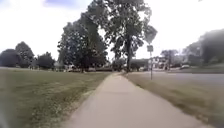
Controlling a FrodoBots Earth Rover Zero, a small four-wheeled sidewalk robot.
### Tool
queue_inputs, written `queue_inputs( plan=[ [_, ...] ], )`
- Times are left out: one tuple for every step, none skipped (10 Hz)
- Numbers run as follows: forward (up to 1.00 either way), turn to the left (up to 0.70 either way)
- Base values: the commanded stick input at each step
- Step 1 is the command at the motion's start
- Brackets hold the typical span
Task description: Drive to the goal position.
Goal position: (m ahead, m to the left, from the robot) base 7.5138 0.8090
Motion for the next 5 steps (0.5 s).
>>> queue_inputs(
  plan=[
    [1.0, 0.0],
    [1.0, 0.0],
    [1.0, 0.0],
    [1.0, 0.0],
    [1.0, 0.0]
  ],
)
